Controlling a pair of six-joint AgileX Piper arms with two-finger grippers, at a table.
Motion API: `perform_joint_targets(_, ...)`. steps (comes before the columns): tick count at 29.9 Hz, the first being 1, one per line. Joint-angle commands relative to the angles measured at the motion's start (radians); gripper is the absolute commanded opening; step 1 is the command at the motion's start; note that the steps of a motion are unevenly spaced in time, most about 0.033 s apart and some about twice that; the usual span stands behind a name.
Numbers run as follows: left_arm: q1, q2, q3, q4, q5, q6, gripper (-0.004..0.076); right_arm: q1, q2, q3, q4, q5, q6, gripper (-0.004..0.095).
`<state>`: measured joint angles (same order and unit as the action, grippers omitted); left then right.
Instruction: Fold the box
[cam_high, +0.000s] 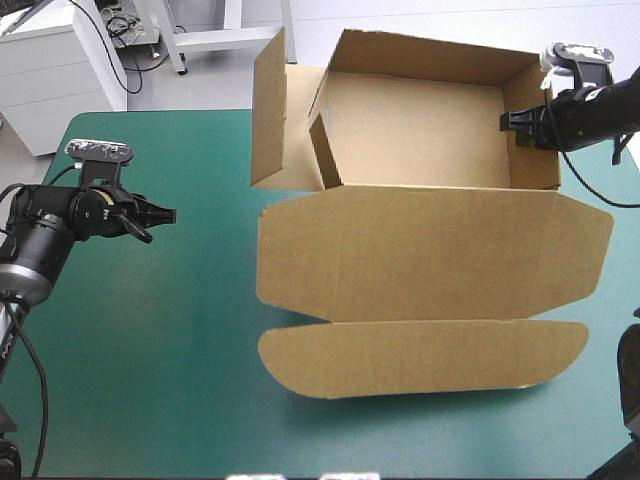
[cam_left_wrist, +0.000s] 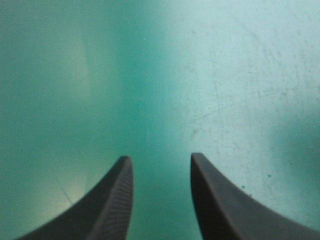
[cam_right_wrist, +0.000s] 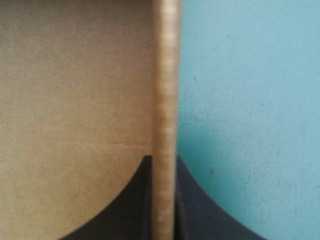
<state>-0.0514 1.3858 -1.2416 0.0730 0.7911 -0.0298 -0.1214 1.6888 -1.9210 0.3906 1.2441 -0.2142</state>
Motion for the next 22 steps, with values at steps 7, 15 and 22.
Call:
perform_joint_targets(7, 0.001, -0.016, -0.032, -0.245, -0.048, 0.001, 0.0487, -0.008, -0.15, 0.066, 0.05, 0.01, -0.019, -0.002)
perform_joint_targets(15, 0.001, -0.016, -0.032, -0.476, -0.032, 0.001, 0.0434, -0.008, -0.197, 0.101, 0.052, 0.01, -0.019, -0.002)
perform_joint_targets(22, 0.001, -0.016, -0.032, -0.82, -0.022, 0.204, 0.0421, -0.006, -0.216, 0.183, 0.136, 0.01, -0.056, -0.002)
